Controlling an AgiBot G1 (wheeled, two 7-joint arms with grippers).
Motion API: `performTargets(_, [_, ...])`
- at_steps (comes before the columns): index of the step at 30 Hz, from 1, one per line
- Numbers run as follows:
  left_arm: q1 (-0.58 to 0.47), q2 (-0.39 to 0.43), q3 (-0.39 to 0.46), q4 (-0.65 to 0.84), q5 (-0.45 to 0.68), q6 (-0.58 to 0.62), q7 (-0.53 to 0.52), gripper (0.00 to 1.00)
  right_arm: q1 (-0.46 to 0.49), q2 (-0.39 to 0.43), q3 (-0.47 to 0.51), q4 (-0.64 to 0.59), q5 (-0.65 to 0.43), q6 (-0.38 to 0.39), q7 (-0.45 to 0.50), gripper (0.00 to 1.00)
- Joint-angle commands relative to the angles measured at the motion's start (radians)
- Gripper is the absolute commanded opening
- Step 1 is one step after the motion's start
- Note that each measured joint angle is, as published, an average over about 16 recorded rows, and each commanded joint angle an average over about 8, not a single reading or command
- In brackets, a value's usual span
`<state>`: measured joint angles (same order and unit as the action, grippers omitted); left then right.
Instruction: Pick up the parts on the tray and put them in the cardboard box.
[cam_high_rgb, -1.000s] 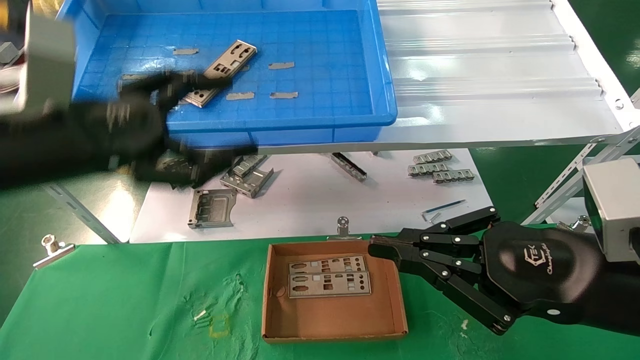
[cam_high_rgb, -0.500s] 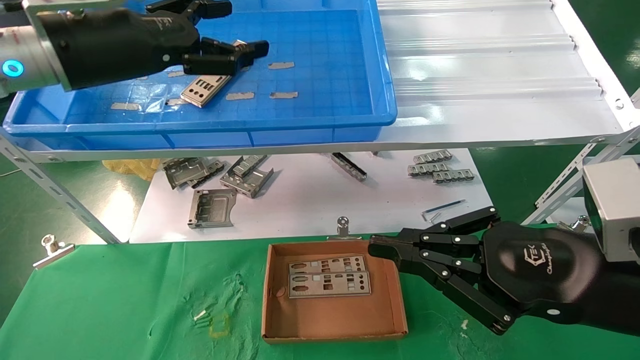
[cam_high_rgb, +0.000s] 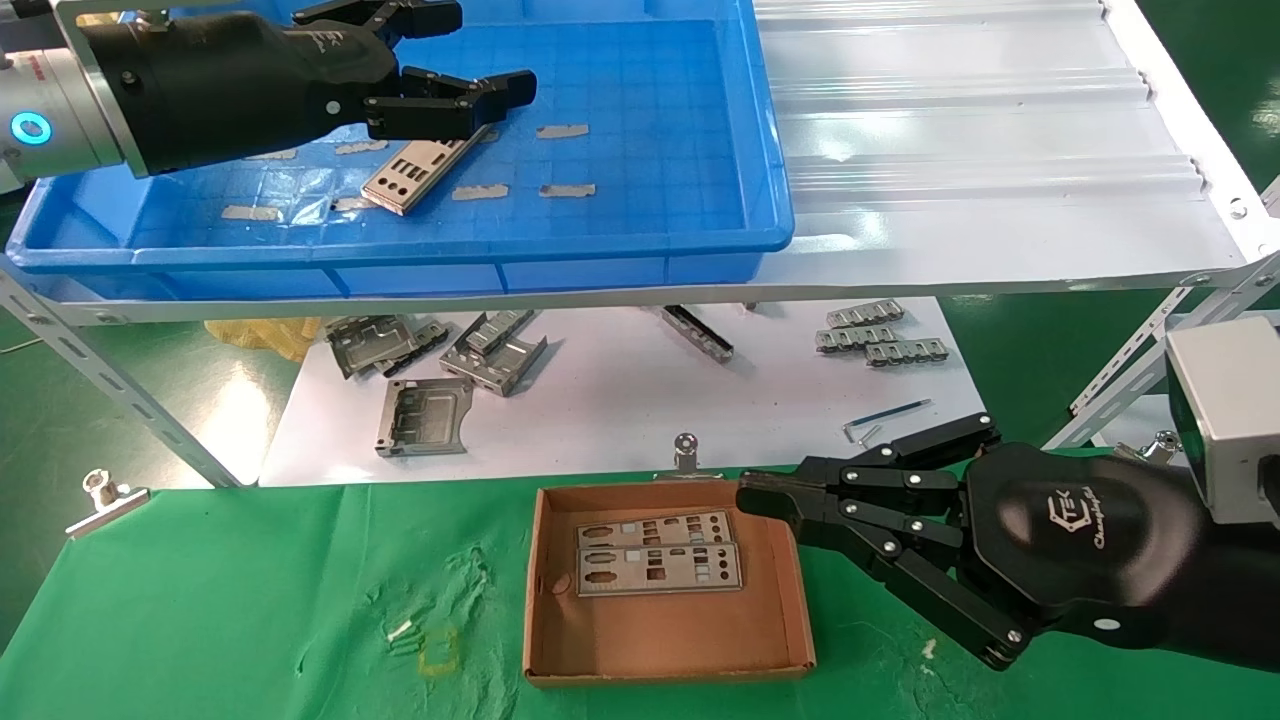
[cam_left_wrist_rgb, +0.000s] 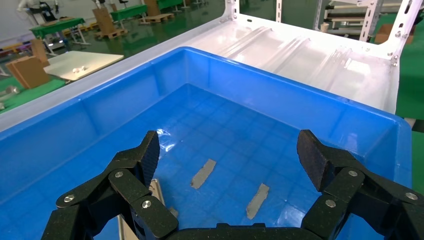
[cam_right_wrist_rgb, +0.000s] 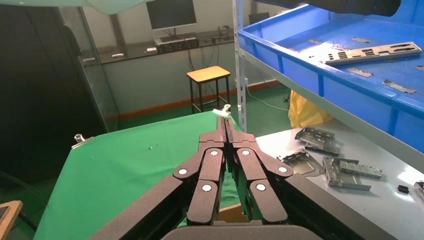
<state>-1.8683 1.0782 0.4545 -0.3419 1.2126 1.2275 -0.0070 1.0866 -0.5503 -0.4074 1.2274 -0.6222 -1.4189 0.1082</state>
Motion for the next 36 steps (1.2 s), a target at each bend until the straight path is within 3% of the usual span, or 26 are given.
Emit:
performTargets(1, [0.007,-0.005,-0.002,-0.013,-0.005,0.004,-0.002,1.0,0.0,0.0,0.0,0.0,0.0,0.0,0.0,0.0])
performTargets(5, [-0.003,0.005,0.005,0.002,0.01,-0.022,-0.005,1.0,0.0,0.0,0.0,0.0,0.0,0.0,0.0,0.01])
performTargets(8, [-0.025,0.022,0.02,0.027,0.035,-0.05,-0.012,1.0,0.0,0.0,0.0,0.0,0.0,0.0,0.0,0.12])
performTargets(13, [-0.084,0.059,0.06,0.091,0.099,-0.089,-0.041,1.0,0.0,0.0,0.0,0.0,0.0,0.0,0.0,0.74])
performTargets(16, [-0.12,0.081,0.085,0.135,0.137,-0.115,-0.061,1.0,0.0,0.0,0.0,0.0,0.0,0.0,0.0,1.0])
performTargets(28, [-0.199,0.142,0.15,0.27,0.236,-0.167,-0.106,1.0,0.0,0.0,0.0,0.0,0.0,0.0,0.0,1.0])
performTargets(30, [-0.204,0.147,0.156,0.283,0.245,-0.171,-0.109,0.88,0.0,0.0,0.0,0.0,0.0,0.0,0.0,1.0])
performTargets(36, [-0.212,0.162,0.169,0.313,0.263,-0.19,-0.121,0.14,0.0,0.0,0.0,0.0,0.0,0.0,0.0,1.0])
